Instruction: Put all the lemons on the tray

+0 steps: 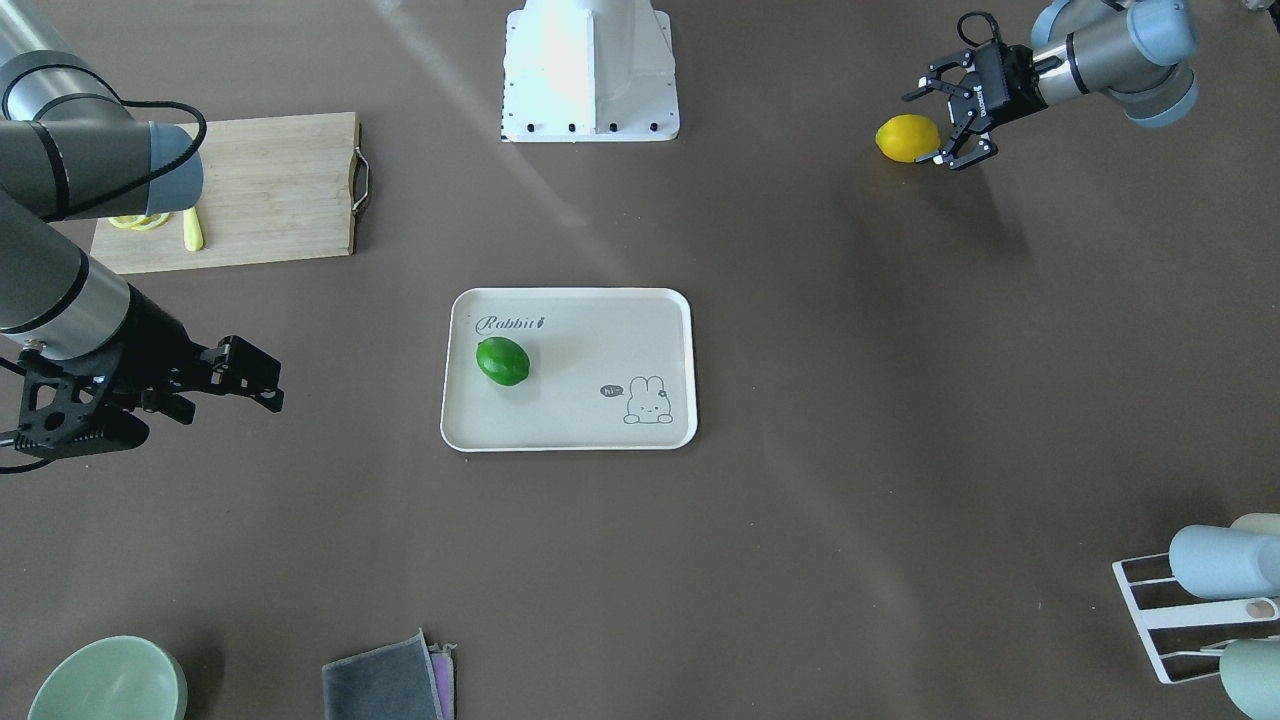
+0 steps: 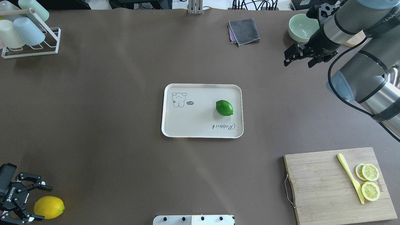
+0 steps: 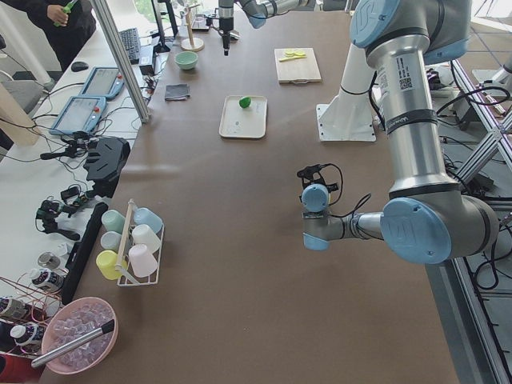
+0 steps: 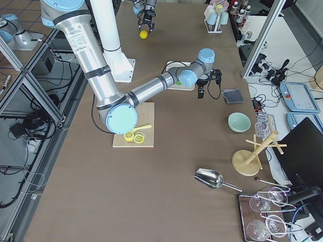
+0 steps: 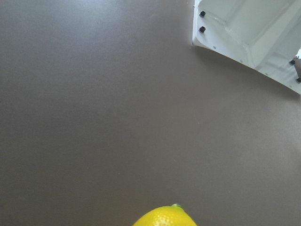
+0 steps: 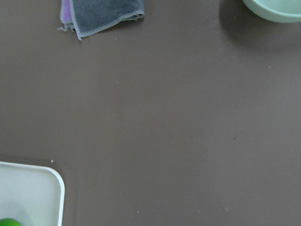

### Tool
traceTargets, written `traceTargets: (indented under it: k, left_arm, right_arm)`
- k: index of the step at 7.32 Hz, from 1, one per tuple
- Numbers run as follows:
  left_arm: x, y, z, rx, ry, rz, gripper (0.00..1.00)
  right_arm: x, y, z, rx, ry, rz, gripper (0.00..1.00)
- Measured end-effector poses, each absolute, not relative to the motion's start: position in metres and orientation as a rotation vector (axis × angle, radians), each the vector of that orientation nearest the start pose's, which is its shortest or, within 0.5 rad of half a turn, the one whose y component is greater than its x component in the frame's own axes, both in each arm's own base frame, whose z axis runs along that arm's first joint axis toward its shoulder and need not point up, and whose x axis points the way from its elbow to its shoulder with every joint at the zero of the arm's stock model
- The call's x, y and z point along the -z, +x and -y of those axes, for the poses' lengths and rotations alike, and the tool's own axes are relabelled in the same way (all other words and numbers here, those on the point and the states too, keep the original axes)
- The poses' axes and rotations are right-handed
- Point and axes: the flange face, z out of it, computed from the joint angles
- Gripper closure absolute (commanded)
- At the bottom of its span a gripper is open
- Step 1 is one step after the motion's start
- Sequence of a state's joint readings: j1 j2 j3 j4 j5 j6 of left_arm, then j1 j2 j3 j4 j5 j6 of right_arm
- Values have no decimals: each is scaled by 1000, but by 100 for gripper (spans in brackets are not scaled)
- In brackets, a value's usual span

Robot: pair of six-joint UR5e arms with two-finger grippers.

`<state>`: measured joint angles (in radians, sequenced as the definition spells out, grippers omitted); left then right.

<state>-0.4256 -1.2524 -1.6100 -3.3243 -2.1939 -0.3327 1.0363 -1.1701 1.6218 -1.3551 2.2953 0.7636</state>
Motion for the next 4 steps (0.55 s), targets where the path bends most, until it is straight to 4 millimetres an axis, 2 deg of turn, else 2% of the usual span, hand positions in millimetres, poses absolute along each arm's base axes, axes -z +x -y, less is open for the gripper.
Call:
traceTargets:
  k: [1, 4]
  left_arm:
    - [-584, 275, 207, -1101, 750, -1408, 3]
    - [-589, 280, 209, -1104, 742, -1408, 3]
  right_arm:
    - [-402, -251, 582, 64, 93, 928, 0]
    - [-467, -178, 566, 131, 108, 914, 0]
